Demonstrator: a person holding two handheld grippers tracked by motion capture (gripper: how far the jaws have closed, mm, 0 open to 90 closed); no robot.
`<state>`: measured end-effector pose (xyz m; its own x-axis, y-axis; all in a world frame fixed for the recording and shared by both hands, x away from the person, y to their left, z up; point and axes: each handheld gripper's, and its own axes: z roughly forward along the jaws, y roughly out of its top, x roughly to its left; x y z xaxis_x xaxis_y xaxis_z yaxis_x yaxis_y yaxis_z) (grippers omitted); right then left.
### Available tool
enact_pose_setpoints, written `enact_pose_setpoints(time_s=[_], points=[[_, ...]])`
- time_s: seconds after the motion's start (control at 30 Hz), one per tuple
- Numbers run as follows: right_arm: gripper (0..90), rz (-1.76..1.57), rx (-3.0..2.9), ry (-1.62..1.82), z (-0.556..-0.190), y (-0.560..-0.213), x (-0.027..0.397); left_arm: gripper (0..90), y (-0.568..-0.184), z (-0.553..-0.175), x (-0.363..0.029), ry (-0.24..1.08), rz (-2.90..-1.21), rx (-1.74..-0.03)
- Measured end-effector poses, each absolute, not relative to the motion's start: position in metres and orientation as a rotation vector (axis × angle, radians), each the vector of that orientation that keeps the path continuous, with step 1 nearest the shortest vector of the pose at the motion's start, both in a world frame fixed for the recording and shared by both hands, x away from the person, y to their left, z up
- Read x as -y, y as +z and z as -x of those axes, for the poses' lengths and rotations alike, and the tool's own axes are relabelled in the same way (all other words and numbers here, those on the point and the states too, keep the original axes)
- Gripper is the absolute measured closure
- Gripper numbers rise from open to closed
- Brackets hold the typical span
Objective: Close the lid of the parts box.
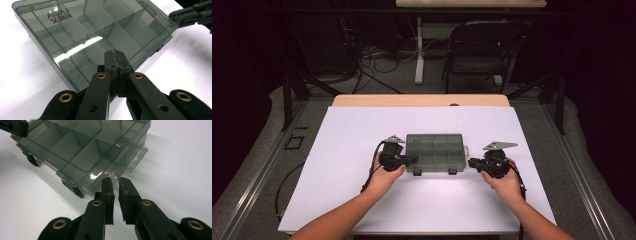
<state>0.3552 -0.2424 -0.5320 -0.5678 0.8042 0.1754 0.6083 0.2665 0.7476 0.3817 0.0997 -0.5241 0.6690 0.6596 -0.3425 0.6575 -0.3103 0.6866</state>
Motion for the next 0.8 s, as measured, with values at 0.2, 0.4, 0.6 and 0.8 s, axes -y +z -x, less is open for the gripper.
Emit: enact_pose_setpoints(time_s=[0.2,0.4,0.6,0.8], points=[[82.7,-1.293,-2.279,1.226,-0.354,-0.521,0.24,90.0,-0.524,-0.38,-0.098,0.037,-2.038,-1.009],[82.7,-1.266,-2.278,1.233,-0.353,-0.515,0.237,90.0,-0.524,-0.379,-0.099,0.04,-2.031,-1.018],[81.6,-1.276,-2.286,1.225,-0.351,-0.514,0.24,85.9,-0.517,-0.374,-0.111,0.052,-2.002,-1.023],[79.9,-1.293,-2.242,1.243,-0.349,-0.516,0.248,82.6,-0.505,-0.368,-0.14,0.091,-1.933,-1.055]])
